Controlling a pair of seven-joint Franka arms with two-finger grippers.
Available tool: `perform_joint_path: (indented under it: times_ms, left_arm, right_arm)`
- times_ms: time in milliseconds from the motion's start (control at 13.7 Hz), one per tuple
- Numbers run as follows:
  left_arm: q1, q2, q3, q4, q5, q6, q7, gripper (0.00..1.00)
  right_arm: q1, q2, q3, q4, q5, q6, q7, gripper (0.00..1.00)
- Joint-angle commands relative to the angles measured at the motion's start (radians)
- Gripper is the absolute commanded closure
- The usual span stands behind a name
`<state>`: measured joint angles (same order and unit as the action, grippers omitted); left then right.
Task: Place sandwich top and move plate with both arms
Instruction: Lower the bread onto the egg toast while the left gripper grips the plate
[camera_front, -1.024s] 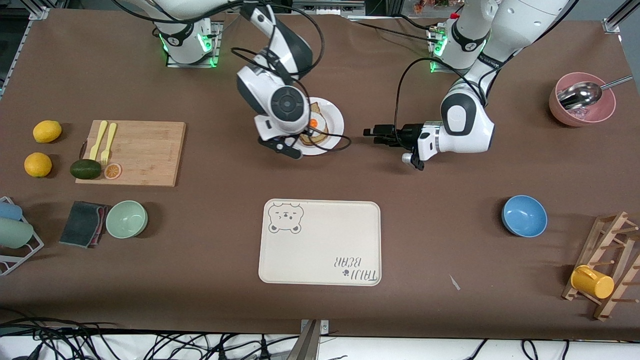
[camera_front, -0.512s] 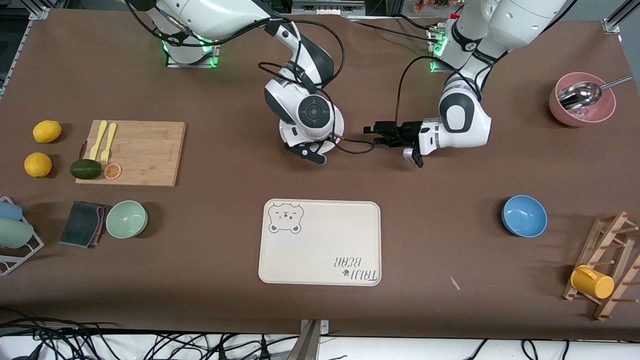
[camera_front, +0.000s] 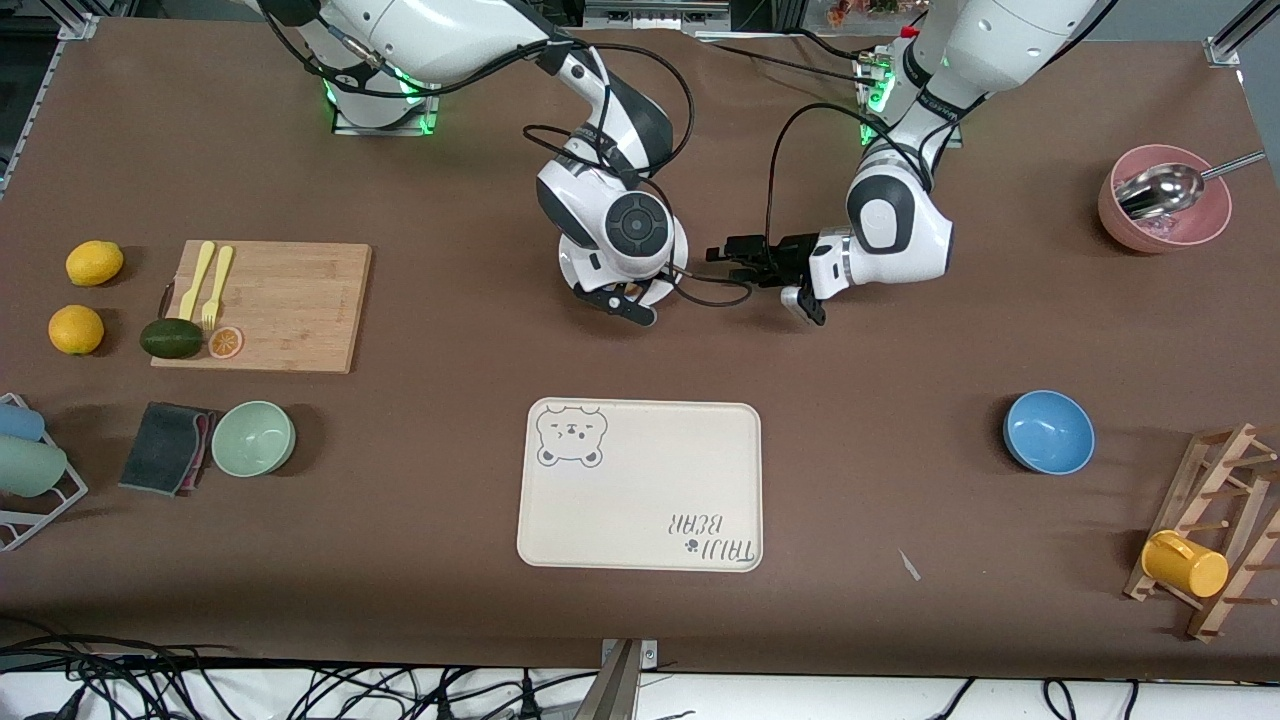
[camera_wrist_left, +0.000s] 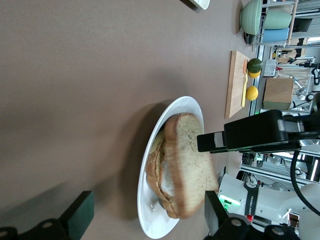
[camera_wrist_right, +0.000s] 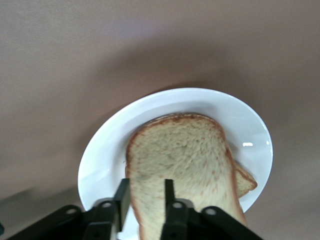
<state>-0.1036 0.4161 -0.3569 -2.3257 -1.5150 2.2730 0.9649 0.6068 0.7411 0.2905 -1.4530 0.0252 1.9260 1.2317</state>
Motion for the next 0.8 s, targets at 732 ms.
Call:
perform_joint_path:
  times_ms: [732]
  left_arm:
    - [-0.056,0.098,-0.023,-0.003,-0.263,0.037,0.327,0.41]
  right_arm:
    - [-0.234,-0.186,-0.016,0.042,-0.008,-0.211,-0.238,0.0]
